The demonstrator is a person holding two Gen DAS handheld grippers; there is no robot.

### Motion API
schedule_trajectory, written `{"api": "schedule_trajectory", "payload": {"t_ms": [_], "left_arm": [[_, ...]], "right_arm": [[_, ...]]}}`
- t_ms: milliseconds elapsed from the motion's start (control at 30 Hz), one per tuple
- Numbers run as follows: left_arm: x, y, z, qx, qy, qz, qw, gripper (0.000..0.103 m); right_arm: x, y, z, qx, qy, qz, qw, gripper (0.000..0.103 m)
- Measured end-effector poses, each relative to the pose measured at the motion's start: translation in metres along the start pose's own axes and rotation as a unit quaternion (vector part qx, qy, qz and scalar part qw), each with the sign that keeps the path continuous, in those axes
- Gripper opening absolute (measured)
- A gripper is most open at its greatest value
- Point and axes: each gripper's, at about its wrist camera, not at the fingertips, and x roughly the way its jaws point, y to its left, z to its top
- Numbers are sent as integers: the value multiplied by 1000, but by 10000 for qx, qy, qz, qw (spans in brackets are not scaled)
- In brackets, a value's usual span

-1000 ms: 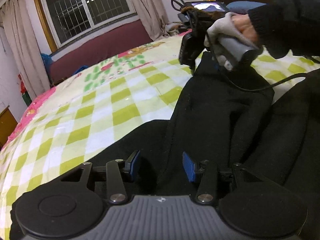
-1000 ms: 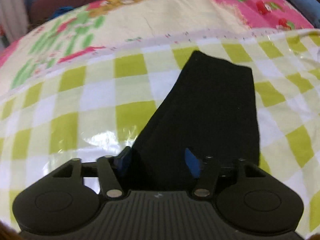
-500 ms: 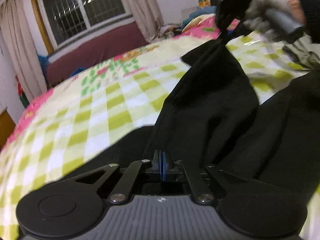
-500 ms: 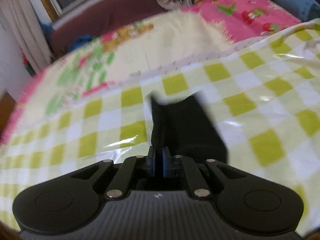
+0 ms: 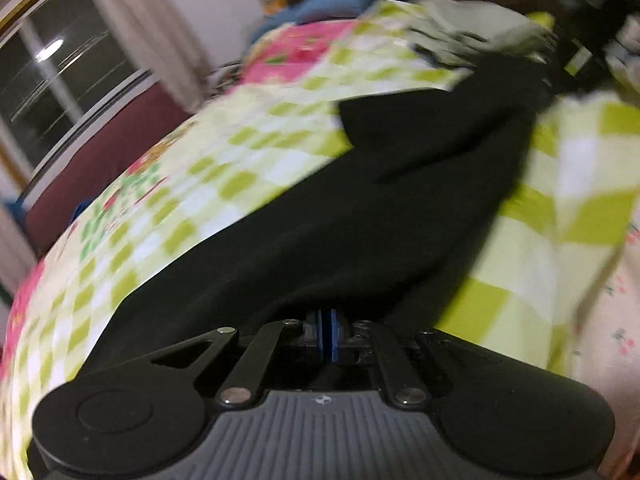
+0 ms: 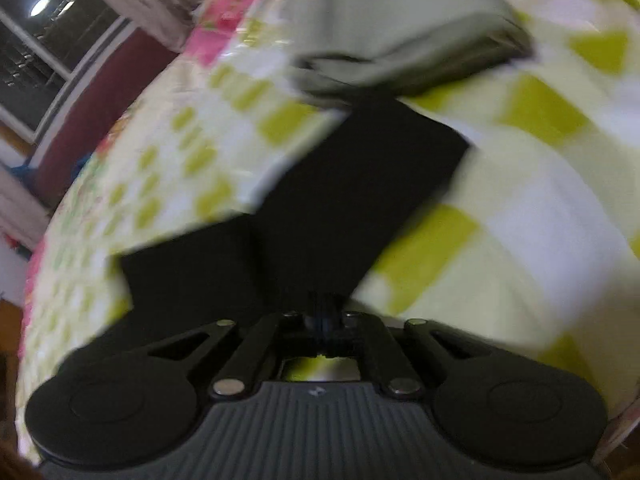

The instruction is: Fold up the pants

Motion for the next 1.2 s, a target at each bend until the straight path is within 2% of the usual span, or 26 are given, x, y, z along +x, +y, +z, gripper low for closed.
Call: {"api": "schedule_trajectory", "payload": {"t_ms": [67, 100, 167, 233, 267, 300, 367, 500, 567, 600, 633, 667, 733, 833, 867, 900, 967, 1000, 1033, 1100, 1167, 1200], "left_arm": [[-2, -8, 5, 164, -19, -103, 9998, 25], [-2, -10, 8, 228, -23, -100, 9997, 26], [0, -11, 12, 233, -28, -64, 9997, 26], [5, -9, 18, 106, -24, -69, 9999, 26], [6, -7, 20, 43, -31, -63, 10000, 26], [9, -7, 21, 4, -44, -47, 10000, 26], [11, -6, 21, -33, -46, -40, 10000, 26], [5, -6, 15, -58, -44, -52, 10000, 26], [0, -5, 12, -113, -42, -51, 9999, 27], [-2, -4, 12, -144, -43, -58, 9999, 27], [-4, -3, 12, -167, -52, -46, 9998, 27], [-6, -2, 11, -182, -68, -25, 9998, 27], [-10, 0, 11, -212, -109, -12, 9997, 28], [-14, -1, 11, -167, -159, -50, 9997, 30], [-14, -3, 11, -117, -170, -61, 9998, 32], [-15, -4, 11, -85, -167, -72, 9998, 33], [-15, -7, 11, -57, -137, -124, 9998, 34], [-15, -8, 12, -64, -117, -149, 9998, 34], [-15, -9, 12, -87, -96, -175, 9998, 34], [-16, -10, 13, -173, -56, -190, 9997, 34], [-18, -8, 12, -283, -57, -166, 9994, 34], [-20, -6, 12, -352, -74, -140, 9993, 34]], "right_arm": [[-7, 11, 2, -452, -272, -49, 9986, 7], [-11, 23, 2, -931, -458, -170, 9945, 7], [-18, 49, -4, -1953, -819, -253, 9770, 7], [-23, 80, -17, -2904, -944, -47, 9522, 10], [-23, 87, -23, -3199, -948, 77, 9426, 19], [-21, 99, -32, -3537, -913, 241, 9306, 36], [-12, 124, -51, -4266, -848, 502, 8991, 53], [13, 166, -91, -5580, -967, 397, 8232, 53], [29, 179, -104, -5945, -1052, 156, 7970, 49], [39, 184, -106, -6044, -1139, -68, 7884, 38], [45, 184, -102, -5998, -1170, -243, 7912, 23], [49, 183, -89, -5720, -1059, -327, 8127, 1], [41, 161, -56, -4937, -986, -370, 8632, 0], [13, 109, -10, -3763, -1072, -486, 9190, 0], [4, 92, 2, -3431, -1058, -500, 9320, 0], [-6, 80, 10, -3280, -1085, -429, 9375, 1], [-20, 74, 9, -3457, -1085, -128, 9319, 9], [-22, 80, 0, -3772, -998, -18, 9207, 10], [-20, 90, -12, -4168, -903, 26, 9045, 11], [-7, 117, -45, -4978, -820, 174, 8632, 33], [3, 138, -77, -5633, -651, 412, 8227, 48], [10, 148, -90, -5886, -572, 480, 8050, 48]]}}
